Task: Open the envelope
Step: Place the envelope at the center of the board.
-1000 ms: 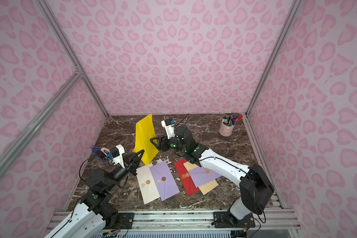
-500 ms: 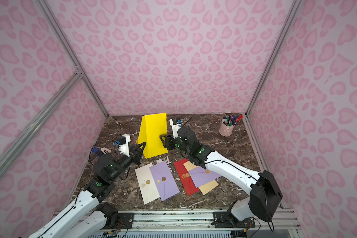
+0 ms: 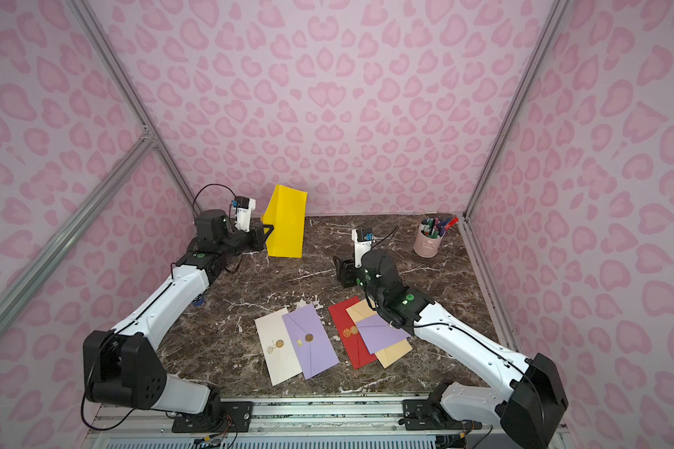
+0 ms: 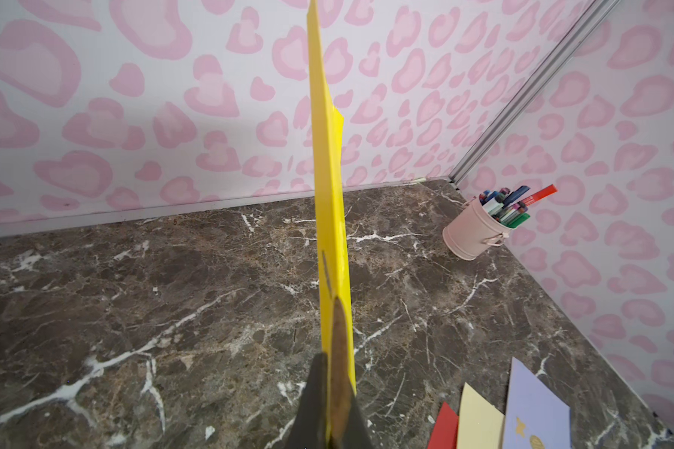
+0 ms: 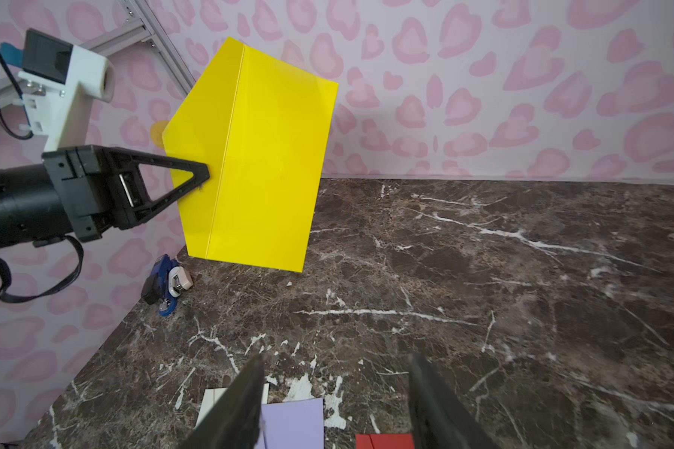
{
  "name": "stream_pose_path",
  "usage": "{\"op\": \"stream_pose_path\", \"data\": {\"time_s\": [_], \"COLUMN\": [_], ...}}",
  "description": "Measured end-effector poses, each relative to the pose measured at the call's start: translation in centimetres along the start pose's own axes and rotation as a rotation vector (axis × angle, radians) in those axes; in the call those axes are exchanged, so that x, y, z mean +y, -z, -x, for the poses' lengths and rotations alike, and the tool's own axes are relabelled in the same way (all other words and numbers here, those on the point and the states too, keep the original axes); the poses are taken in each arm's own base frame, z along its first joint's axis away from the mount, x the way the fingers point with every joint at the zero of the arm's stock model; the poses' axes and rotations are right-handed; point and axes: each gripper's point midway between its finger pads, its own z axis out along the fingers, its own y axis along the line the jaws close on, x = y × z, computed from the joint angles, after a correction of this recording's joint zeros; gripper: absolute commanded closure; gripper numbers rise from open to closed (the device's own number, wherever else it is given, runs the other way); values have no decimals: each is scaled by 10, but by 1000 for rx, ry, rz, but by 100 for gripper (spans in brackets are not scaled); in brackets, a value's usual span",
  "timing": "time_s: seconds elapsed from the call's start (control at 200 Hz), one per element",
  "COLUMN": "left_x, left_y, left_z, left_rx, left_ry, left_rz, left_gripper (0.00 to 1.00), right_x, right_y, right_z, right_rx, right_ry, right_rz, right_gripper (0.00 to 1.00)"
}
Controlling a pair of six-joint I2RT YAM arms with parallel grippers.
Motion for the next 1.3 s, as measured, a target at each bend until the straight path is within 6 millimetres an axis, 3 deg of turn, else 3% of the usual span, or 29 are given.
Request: {"op": "stream_pose_path", "data": {"time_s": [0.07,0.275,0.455,0.58,0.675,0.925,1.3], "left_x": [16,100,147,153,160,202,228], "left_y": [-8,-13,-30,-42,-48,-48,-60], "left_z": [0,-21,-65,-90,-98,-123,-126], "left_rx": [36,137,229,284,297,310,353], "left_ry": [-11,89,256,327,354,446,456], "left_rz": [-4,31,-55,-103,-122,-91,-53], "left_gripper": [95,95,95,95,95,95,95], "right_x": [-11,-31,-36,-36,-35,-37,-43], "right_y": [6,12,8,5,5,7,3], "right_z": [-4,-7,-10,-13,-14,-11,-13], "right_rx": [-4,-5,10,25,26,18,33], "right_ry": [-4,-18,-16,-15,-15,-8,-3], "right_rz": [-17,-49,-50,-44,-39,-41,-59], "right_gripper": [41,41,41,41,41,41,41]}}
